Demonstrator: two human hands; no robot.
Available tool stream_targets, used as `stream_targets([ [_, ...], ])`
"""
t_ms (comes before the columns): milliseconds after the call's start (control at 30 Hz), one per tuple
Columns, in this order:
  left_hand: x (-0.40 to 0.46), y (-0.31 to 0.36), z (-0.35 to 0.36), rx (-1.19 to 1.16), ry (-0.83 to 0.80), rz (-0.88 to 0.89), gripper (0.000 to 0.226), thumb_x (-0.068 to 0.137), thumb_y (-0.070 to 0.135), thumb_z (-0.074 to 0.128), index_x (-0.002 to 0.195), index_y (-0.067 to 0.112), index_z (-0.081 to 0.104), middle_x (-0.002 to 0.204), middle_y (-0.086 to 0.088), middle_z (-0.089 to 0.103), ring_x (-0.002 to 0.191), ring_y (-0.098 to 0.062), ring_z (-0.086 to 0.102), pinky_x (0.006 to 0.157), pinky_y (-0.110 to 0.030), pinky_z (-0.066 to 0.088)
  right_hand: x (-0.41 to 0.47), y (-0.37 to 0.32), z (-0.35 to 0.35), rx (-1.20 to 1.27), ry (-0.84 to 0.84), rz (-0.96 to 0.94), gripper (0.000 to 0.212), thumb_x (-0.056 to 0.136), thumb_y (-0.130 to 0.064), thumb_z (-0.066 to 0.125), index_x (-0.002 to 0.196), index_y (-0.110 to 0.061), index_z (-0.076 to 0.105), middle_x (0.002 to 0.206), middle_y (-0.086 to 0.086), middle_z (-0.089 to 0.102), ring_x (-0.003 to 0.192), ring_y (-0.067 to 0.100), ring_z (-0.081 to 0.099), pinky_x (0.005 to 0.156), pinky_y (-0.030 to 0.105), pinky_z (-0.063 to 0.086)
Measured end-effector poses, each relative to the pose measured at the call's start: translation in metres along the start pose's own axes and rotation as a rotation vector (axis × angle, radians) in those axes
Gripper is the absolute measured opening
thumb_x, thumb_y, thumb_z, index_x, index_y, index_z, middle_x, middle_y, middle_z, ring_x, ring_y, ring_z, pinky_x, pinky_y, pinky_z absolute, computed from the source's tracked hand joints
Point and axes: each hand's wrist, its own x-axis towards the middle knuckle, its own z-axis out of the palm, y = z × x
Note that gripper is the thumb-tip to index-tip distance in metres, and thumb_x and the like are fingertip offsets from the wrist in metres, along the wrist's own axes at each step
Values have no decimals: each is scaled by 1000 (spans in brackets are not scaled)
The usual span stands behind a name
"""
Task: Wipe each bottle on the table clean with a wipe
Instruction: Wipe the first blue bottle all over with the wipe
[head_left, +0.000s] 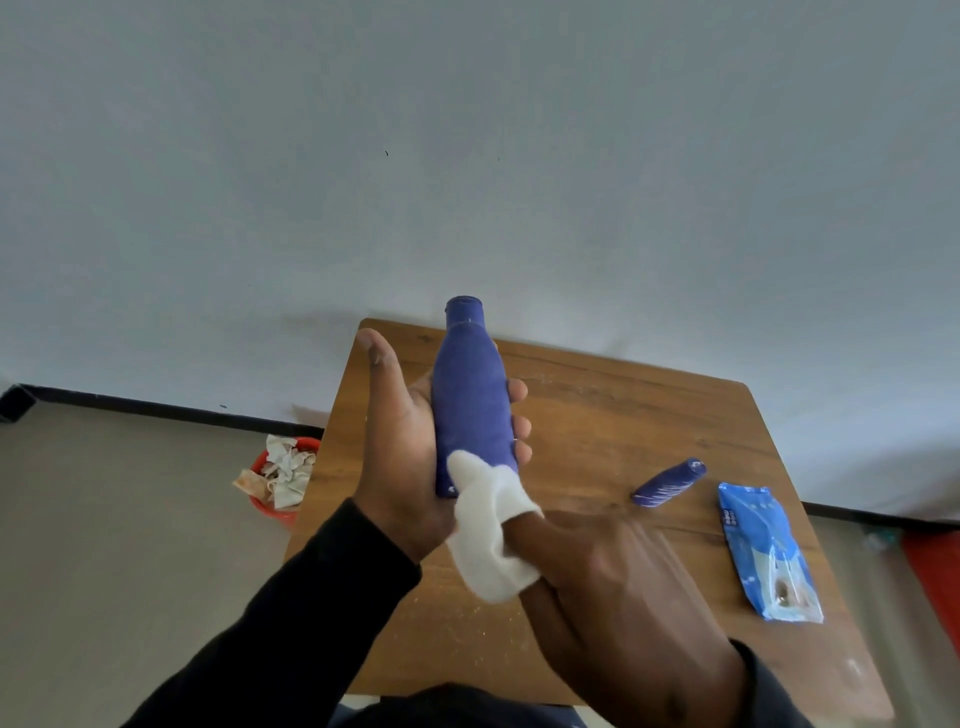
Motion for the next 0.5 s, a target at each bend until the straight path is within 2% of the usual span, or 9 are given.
stream_targets([
  [67,-1,-1,1,4,36,-2,104,77,93,26,127,8,62,91,-14,64,67,-27,60,61,-35,53,6,3,3,-5,24,19,12,87,-32,42,98,-32,45,64,-10,58,46,8,47,39,29,40],
  [167,1,3,-1,4,104,70,97,85,86,22,131,10,63,93,-13,68,69,-22,67,59,-34,58,9,14,5,-17,66,106,13,87,-37,34,99,-33,39,67,-6,59,49,17,55,43,41,48],
  [233,2,5,-1,-3,127,83,95,87,84,22,132,10,62,92,-12,69,71,-22,67,59,-34,58,5,13,4,-41,54,97,14,86,-37,35,99,-33,39,66,-7,59,48,17,55,42,43,48],
  [400,-1,-1,8,-34,137,-14,86,89,82,27,119,12,67,84,-10,68,60,-24,61,55,-32,54,6,0,7,-27,11,11,13,88,-34,41,100,-34,43,66,-10,60,48,12,54,41,36,47],
  [500,1,-2,10,-29,160,1,83,93,78,28,128,12,64,89,-8,72,67,-24,66,58,-33,55,19,7,8,-13,76,60,9,91,-34,36,98,-33,42,63,-10,53,46,8,46,40,30,42],
])
